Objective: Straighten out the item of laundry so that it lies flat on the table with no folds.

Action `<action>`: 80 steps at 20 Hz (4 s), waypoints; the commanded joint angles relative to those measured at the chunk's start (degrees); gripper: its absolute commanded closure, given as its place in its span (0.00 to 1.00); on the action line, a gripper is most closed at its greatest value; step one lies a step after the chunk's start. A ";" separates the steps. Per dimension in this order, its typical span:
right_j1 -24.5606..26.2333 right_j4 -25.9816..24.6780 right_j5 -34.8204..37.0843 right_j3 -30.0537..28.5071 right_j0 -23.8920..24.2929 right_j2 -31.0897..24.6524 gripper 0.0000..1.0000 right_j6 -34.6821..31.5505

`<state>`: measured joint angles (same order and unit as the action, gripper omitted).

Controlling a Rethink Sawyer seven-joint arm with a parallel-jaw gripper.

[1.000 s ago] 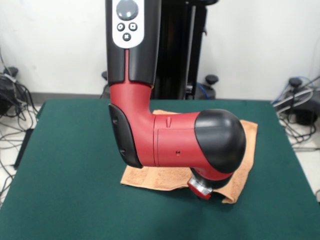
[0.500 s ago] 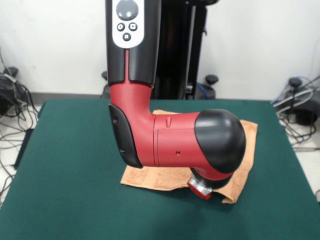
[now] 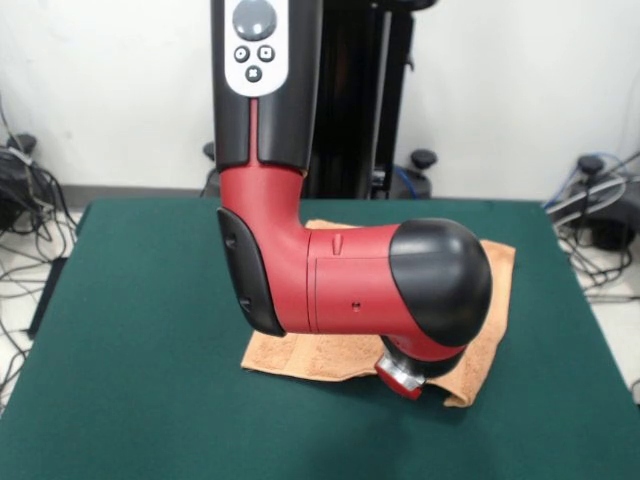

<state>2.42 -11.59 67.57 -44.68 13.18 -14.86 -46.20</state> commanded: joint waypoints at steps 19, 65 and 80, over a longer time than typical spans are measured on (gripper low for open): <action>1.20 1.54 -5.82 -2.08 -1.28 -1.37 1.00 -13.42; -2.93 0.94 -4.89 -2.72 -1.44 0.19 0.00 -12.51; 2.95 0.64 -0.07 2.04 -2.28 0.28 0.00 -12.19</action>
<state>2.24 -11.60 65.03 -40.37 11.52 -14.87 -46.20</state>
